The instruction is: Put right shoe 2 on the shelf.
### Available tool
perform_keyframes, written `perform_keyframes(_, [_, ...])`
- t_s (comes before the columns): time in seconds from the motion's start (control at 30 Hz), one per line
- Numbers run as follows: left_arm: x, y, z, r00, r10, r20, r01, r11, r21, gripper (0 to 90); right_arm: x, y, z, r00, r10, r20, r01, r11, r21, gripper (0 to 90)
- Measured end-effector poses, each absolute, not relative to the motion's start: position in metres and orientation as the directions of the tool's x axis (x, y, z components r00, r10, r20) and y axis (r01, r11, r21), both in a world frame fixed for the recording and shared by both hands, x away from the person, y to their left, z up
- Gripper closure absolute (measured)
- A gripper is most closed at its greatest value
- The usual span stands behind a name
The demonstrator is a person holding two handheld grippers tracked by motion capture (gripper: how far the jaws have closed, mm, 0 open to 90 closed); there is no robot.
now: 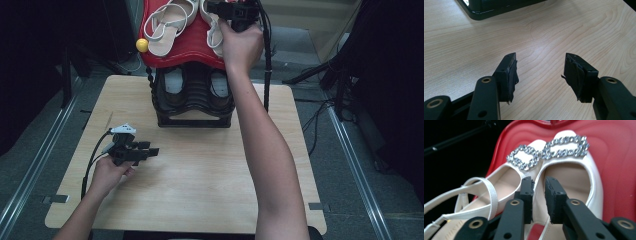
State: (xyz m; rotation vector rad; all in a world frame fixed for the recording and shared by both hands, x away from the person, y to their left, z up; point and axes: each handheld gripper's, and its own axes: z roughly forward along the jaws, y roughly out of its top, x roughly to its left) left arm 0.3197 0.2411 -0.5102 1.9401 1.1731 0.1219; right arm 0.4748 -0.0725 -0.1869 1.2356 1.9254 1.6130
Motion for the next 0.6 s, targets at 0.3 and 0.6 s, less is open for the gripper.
perform_keyframes(0.3, [0.32,0.241,-0.51,0.559,0.765,-0.319,0.687,-0.212,0.695,44.3,0.473,-0.096,-0.18,-0.556,0.788,0.266,0.382,-0.042,0.923,67.9])
perform_keyframes(0.6, [0.32,0.242,-0.51,0.556,0.767,-0.32,0.687,-0.208,0.696,44.3,0.475,-0.119,-0.184,-0.547,0.791,0.274,0.388,-0.051,0.92,61.2])
